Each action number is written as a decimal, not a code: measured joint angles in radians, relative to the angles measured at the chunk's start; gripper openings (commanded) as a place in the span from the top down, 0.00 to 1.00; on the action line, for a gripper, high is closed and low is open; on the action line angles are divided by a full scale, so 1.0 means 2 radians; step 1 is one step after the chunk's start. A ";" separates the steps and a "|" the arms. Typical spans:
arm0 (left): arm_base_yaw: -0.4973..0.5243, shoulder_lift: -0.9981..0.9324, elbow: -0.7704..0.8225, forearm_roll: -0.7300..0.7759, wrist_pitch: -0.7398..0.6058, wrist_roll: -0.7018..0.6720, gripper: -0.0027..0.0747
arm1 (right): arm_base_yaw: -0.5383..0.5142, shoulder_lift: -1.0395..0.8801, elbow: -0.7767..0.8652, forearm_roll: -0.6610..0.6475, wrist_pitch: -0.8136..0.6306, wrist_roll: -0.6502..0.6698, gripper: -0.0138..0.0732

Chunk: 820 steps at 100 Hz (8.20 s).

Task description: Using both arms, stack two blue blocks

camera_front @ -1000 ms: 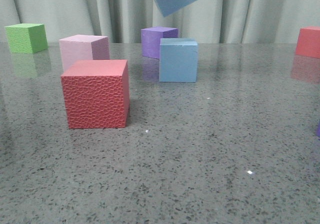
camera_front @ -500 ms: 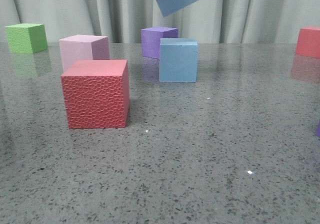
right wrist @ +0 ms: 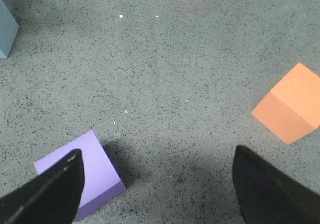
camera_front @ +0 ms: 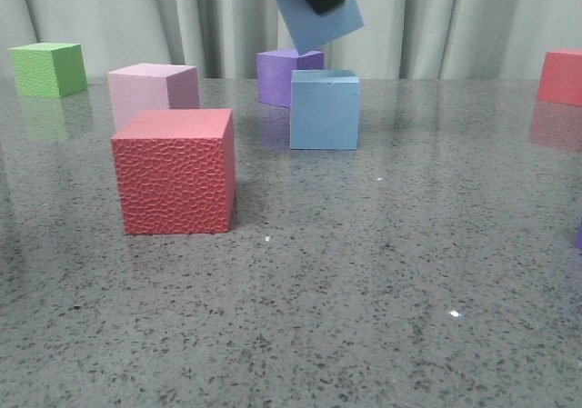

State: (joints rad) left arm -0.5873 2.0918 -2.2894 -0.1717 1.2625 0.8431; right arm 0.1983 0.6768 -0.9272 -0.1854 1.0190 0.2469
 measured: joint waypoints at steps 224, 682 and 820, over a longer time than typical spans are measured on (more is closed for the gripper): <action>0.000 0.013 0.014 0.009 -0.001 0.009 0.11 | 0.000 0.000 0.000 0.000 -0.006 0.000 0.15; 0.251 -0.722 0.726 0.052 -0.165 -0.337 0.99 | 0.000 0.000 0.000 0.009 0.018 0.000 0.98; 0.251 -1.010 1.075 0.062 -0.490 -0.374 0.99 | 0.000 0.000 0.000 0.009 0.019 0.000 0.98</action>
State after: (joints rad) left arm -0.0850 0.0719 -0.1386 -0.0485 0.2830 0.0942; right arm 0.1983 0.6768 -0.9272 -0.1669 1.0573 0.2469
